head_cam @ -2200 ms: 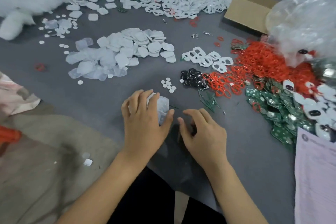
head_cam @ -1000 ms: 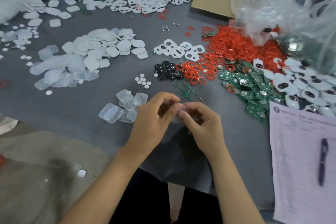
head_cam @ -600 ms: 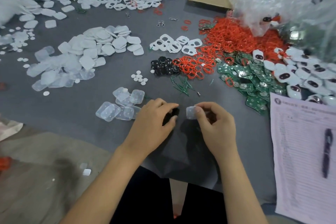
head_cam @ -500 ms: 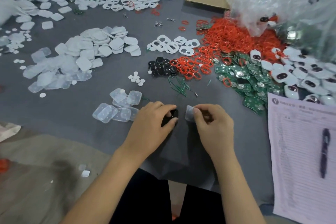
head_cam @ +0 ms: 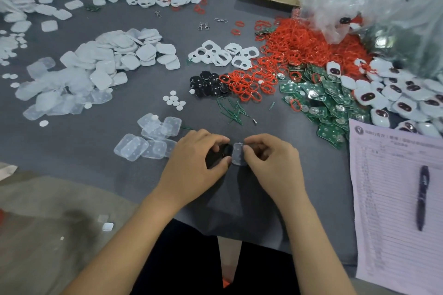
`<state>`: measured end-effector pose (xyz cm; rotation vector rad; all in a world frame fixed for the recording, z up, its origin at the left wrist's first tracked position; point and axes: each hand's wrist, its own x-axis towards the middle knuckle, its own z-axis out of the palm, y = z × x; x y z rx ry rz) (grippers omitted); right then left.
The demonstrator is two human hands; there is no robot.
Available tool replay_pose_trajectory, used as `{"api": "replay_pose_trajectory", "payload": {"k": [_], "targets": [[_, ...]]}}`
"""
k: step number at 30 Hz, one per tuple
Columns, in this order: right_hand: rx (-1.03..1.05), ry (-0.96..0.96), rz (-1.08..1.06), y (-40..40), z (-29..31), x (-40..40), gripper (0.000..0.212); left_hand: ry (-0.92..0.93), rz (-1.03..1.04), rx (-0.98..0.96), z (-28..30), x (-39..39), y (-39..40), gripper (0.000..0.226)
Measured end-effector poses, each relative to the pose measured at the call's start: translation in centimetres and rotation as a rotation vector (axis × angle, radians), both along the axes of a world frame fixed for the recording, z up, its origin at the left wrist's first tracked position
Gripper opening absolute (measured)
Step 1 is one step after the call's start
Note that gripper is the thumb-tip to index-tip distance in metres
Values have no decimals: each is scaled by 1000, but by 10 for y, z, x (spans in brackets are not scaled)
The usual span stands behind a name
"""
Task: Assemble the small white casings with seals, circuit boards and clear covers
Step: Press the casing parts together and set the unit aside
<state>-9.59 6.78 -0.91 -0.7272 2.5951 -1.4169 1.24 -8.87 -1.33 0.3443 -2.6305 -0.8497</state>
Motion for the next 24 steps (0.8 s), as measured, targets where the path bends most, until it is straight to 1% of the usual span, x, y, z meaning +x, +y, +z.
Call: {"api": "replay_pose_trajectory", "payload": {"k": [5,9,12,16,19,21,24], "targets": [[33,73,-11,-2,-4,4,20,5,5,18,-2,1,1,36],[-9,104,-47,-8,-3,4,12,125,80,143,-1,3,0,27],[23,139,-57,-12,-3,6,12,169,158,64,5,3,-3,17],[80,196,-64,-17,-4,10,12,137,230,-55,19,-9,-20,11],[82,201,-53,-21,-3,7,11,54,292,-89,30,-23,-35,14],[80,198,-38,-24,-2,6,10,21,336,-86,37,-30,-42,15],[64,170,-41,-27,-2,3,11,-11,368,0,46,-41,-51,14]]}}
